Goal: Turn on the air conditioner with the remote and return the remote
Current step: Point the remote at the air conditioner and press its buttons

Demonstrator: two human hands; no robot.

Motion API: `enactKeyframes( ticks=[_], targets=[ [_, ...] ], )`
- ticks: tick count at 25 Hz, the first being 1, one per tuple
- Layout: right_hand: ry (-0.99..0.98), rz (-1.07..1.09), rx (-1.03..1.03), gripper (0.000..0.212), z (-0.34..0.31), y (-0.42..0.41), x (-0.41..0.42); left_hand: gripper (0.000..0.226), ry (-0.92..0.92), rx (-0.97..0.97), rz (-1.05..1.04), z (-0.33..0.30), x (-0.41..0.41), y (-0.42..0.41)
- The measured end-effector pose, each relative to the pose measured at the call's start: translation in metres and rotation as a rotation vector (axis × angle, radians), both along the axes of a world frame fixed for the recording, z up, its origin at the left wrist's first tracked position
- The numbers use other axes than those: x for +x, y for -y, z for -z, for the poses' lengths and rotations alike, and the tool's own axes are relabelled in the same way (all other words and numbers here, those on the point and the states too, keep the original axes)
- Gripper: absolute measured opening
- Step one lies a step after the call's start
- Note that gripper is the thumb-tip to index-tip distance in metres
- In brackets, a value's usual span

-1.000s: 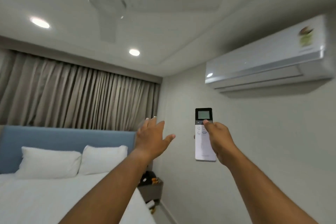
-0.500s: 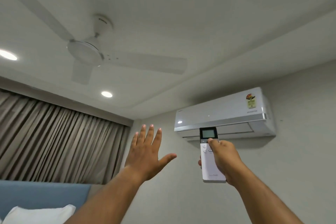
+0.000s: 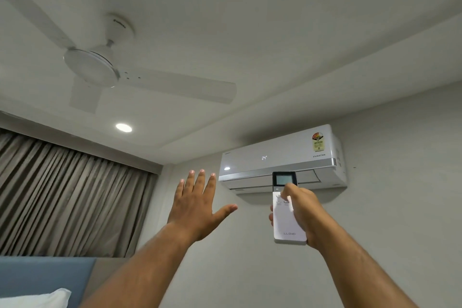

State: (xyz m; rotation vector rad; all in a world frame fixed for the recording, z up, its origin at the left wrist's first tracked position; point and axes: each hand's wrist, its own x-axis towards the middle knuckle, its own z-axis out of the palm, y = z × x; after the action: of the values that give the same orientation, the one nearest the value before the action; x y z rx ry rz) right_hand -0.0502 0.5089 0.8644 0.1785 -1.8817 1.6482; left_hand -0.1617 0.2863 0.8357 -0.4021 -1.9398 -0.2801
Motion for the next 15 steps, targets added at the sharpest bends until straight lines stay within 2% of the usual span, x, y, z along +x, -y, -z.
enactKeyframes(
  ticks=[4,15],
  targets=[
    [-0.056,-0.038,-0.023,0.009,0.006,-0.002,0.0,0.115,0.007,-0.011,-0.001,0.002,0.001,-0.003],
    [-0.103,-0.113,-0.081,0.017,0.022,0.012,-0.012,0.111,0.011,-0.038,-0.026,0.008,-0.007,0.004]
  ],
)
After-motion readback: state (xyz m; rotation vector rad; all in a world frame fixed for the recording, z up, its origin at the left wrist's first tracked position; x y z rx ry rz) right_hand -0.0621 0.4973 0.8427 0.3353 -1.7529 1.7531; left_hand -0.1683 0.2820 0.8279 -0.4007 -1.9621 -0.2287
